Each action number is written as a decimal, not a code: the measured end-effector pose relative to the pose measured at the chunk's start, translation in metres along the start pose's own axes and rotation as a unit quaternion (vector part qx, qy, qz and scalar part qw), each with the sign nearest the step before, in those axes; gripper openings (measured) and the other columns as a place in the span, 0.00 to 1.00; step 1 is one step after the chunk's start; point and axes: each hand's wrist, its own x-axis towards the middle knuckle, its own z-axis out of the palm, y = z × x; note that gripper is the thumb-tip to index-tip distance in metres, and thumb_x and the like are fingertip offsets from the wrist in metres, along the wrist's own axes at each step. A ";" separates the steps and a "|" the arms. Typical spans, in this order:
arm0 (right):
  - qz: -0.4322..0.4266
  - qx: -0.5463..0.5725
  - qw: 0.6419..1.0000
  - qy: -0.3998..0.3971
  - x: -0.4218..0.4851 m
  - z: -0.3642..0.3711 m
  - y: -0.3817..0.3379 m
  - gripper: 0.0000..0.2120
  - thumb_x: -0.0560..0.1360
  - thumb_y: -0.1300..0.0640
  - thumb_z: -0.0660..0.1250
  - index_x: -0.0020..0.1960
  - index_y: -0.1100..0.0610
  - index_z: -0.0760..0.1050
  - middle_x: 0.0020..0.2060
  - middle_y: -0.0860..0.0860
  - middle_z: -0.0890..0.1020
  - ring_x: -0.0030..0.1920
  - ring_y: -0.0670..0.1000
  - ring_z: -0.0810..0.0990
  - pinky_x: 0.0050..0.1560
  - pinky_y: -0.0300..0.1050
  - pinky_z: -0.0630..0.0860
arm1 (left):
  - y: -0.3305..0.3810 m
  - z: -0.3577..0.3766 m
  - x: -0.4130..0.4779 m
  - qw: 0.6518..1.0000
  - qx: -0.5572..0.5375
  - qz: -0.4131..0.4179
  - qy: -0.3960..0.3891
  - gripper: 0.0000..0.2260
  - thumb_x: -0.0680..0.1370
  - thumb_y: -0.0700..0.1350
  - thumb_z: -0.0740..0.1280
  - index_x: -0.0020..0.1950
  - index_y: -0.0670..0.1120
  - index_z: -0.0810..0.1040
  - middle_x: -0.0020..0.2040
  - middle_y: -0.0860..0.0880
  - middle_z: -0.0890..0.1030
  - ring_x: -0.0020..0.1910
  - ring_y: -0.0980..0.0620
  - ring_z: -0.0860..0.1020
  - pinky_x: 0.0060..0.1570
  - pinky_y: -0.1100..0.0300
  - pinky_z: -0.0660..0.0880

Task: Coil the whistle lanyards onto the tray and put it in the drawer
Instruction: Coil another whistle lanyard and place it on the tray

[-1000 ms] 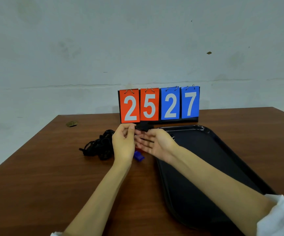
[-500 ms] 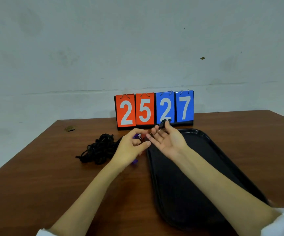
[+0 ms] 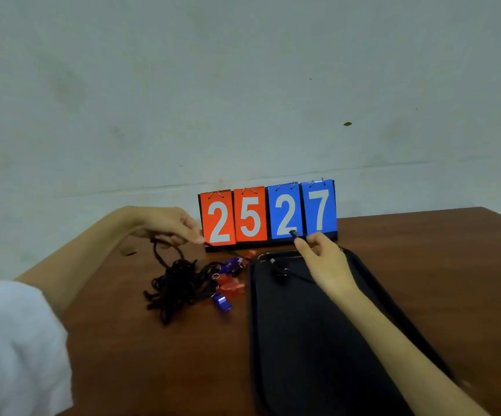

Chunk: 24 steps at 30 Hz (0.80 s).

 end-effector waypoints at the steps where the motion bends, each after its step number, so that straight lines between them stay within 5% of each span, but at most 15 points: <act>1: -0.020 -0.057 0.998 0.020 -0.001 -0.001 0.001 0.10 0.78 0.47 0.60 0.50 0.54 0.70 0.38 0.45 0.74 0.36 0.41 0.73 0.31 0.33 0.65 | -0.004 -0.004 -0.002 1.000 -0.013 -0.017 -0.006 0.16 0.73 0.50 0.71 0.33 0.43 0.70 0.23 0.50 0.63 0.21 0.55 0.57 0.22 0.65 0.56; 7: -0.020 -0.175 0.981 0.086 0.001 -0.023 0.009 0.11 0.78 0.46 0.59 0.50 0.54 0.69 0.41 0.48 0.77 0.35 0.44 0.73 0.29 0.36 0.64 | -0.045 0.000 0.004 0.983 -0.135 -0.040 0.114 0.19 0.70 0.53 0.70 0.27 0.45 0.67 0.22 0.50 0.64 0.19 0.56 0.57 0.19 0.66 0.56; 12: 0.025 0.083 0.995 -0.053 -0.001 -0.003 0.000 0.12 0.78 0.52 0.61 0.59 0.57 0.71 0.42 0.50 0.81 0.36 0.45 0.78 0.35 0.37 0.72 | -0.056 0.044 0.028 0.971 0.172 -0.064 0.151 0.12 0.75 0.54 0.67 0.38 0.47 0.79 0.37 0.50 0.79 0.38 0.53 0.77 0.42 0.61 0.74; 15: 0.028 0.151 0.982 -0.110 -0.008 0.007 -0.006 0.12 0.79 0.52 0.59 0.58 0.57 0.72 0.46 0.49 0.83 0.45 0.46 0.82 0.47 0.41 0.78 | -0.034 0.086 0.039 0.910 0.265 -0.018 0.317 0.05 0.76 0.50 0.66 0.44 0.51 0.79 0.46 0.53 0.78 0.46 0.55 0.75 0.53 0.57 0.74; 17: 0.013 0.143 0.984 -0.108 -0.012 0.013 -0.007 0.12 0.79 0.50 0.59 0.57 0.55 0.73 0.50 0.48 0.82 0.52 0.45 0.79 0.56 0.44 0.76 | -0.007 0.116 0.041 0.929 0.090 0.082 0.350 0.04 0.78 0.47 0.64 0.46 0.52 0.78 0.45 0.57 0.78 0.46 0.60 0.75 0.51 0.63 0.73; 19: -0.008 0.125 0.988 -0.087 -0.015 0.015 -0.006 0.12 0.78 0.49 0.60 0.56 0.54 0.75 0.51 0.46 0.80 0.54 0.45 0.77 0.56 0.42 0.74 | 0.022 0.142 0.042 0.938 -0.138 0.163 0.274 0.06 0.80 0.46 0.61 0.47 0.50 0.77 0.46 0.54 0.80 0.48 0.58 0.79 0.50 0.64 0.74; 21: -0.024 0.137 0.989 -0.056 -0.017 0.014 -0.004 0.11 0.77 0.49 0.62 0.54 0.54 0.77 0.48 0.47 0.81 0.52 0.45 0.78 0.52 0.39 0.75 | 0.041 0.160 0.046 0.902 -0.334 0.211 0.172 0.08 0.81 0.45 0.58 0.50 0.44 0.75 0.47 0.46 0.81 0.50 0.50 0.81 0.53 0.58 0.77; 24: -0.015 0.200 0.979 -0.033 -0.016 0.009 0.001 0.11 0.76 0.49 0.63 0.50 0.55 0.79 0.39 0.47 0.82 0.44 0.47 0.80 0.48 0.41 0.77 | 0.050 0.173 0.056 0.847 -0.473 0.231 0.076 0.10 0.81 0.43 0.58 0.59 0.39 0.71 0.51 0.37 0.79 0.50 0.45 0.81 0.54 0.52 0.77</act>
